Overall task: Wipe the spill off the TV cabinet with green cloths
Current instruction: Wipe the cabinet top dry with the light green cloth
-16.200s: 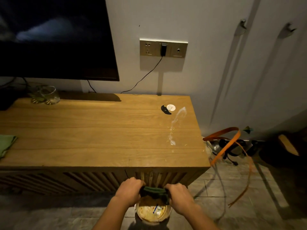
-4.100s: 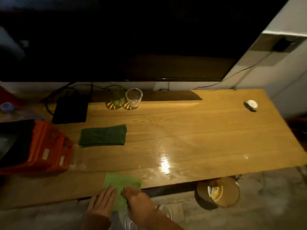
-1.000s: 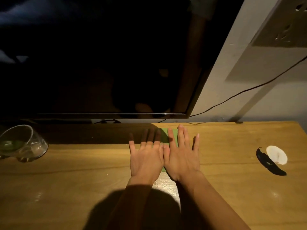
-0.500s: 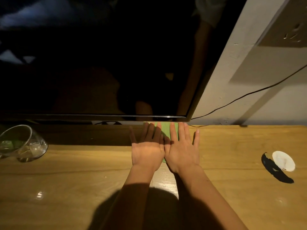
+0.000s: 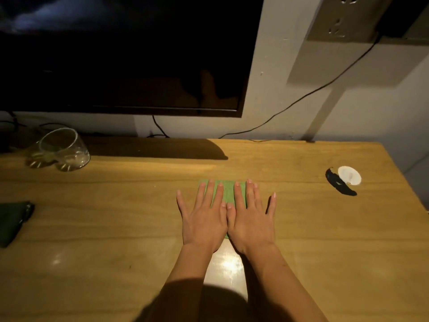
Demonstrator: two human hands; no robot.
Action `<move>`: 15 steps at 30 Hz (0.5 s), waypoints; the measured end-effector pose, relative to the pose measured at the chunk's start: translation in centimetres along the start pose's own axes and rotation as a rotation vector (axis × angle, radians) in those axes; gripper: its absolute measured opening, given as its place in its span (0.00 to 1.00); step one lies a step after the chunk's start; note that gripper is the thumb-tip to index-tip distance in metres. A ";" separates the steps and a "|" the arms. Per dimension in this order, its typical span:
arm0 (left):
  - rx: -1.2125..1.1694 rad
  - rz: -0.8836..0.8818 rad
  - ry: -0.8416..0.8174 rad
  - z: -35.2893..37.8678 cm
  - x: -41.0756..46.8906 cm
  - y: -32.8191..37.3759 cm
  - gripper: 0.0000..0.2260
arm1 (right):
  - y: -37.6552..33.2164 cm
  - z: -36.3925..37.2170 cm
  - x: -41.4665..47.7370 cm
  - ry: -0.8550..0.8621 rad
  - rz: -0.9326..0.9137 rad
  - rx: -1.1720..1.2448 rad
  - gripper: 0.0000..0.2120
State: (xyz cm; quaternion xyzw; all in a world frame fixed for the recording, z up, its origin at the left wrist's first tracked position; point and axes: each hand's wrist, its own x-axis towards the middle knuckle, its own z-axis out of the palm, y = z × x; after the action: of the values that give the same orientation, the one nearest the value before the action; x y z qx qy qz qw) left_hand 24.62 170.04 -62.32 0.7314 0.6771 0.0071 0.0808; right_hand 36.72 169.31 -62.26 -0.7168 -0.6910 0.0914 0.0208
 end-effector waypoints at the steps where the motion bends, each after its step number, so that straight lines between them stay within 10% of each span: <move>1: 0.005 -0.001 0.000 0.2 -2.2 0.3 0.26 | 0.2 0.2 -2.2 -0.003 -0.003 -0.001 0.29; 15: -0.002 0.019 -0.108 0.9 -25.9 7.0 0.25 | 4.7 -0.2 -26.6 -0.066 0.030 -0.022 0.30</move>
State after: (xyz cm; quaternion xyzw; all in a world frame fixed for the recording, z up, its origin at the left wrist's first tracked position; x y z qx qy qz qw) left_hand 29.51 143.79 -59.75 0.7372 0.6646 -0.0312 0.1178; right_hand 40.67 142.64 -60.11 -0.7237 -0.6816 0.1078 -0.0113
